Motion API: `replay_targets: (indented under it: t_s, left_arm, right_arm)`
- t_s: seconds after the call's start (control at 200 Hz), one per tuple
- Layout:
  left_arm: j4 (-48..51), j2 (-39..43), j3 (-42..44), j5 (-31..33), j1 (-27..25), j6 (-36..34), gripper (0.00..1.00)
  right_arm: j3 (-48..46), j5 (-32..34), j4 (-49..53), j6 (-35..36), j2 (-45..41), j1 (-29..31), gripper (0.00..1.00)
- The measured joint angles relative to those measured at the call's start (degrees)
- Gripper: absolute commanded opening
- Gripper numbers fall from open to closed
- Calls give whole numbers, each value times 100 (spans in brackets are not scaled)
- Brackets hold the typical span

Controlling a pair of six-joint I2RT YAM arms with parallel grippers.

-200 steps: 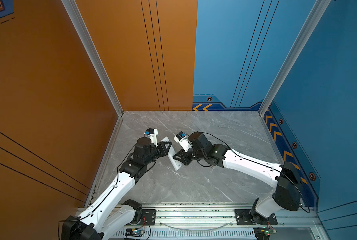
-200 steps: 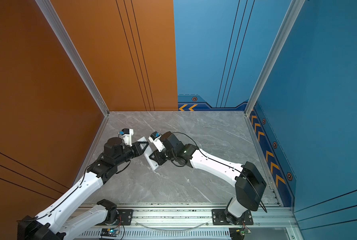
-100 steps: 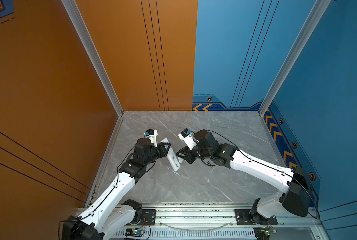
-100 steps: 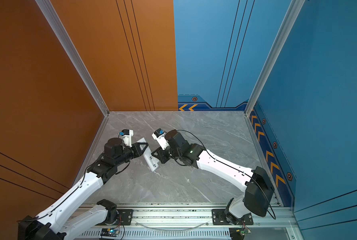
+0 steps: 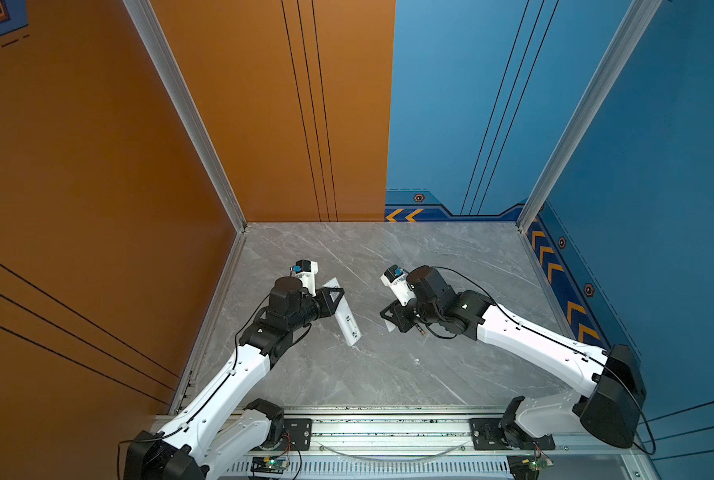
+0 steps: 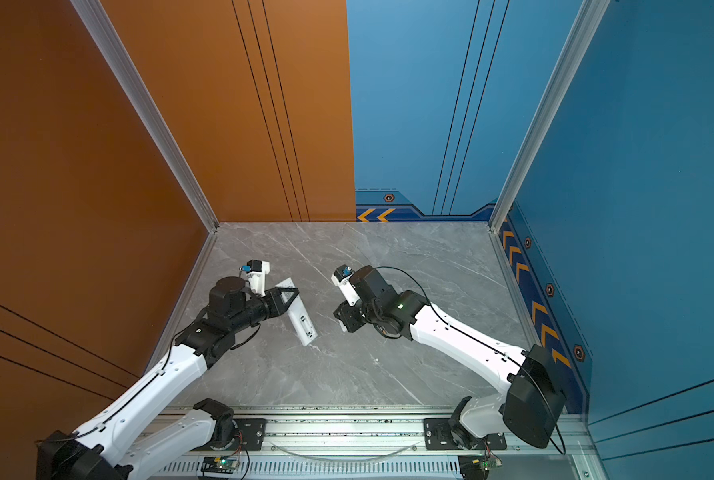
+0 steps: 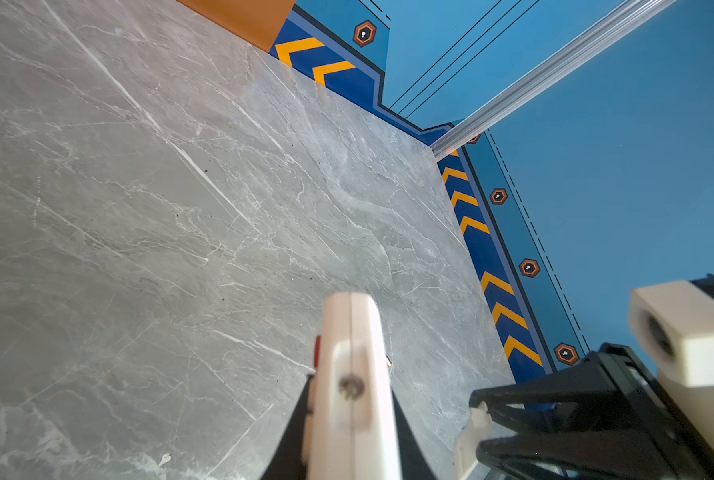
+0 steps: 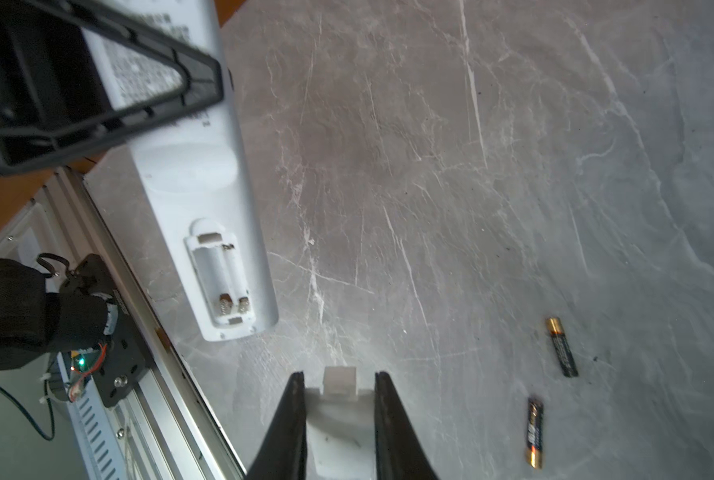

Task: Load the batteries into the remote control
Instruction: 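Pull the battery cover off the remote with the right gripper and move it away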

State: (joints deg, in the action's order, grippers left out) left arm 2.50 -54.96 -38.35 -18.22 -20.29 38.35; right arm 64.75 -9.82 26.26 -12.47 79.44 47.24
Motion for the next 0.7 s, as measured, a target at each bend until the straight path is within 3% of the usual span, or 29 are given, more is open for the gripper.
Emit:
replay_targets:
  t_s: [0.385, 0.701]
  left_arm:
    - [-597, 107, 247, -481, -2, -107, 0]
    - [-662, 238, 278, -634, -101, -284, 0]
  right_arm:
    - [-114, 417, 791, 321, -240, -621, 20]
    - [-114, 608, 1241, 501, -120, -1539, 21]
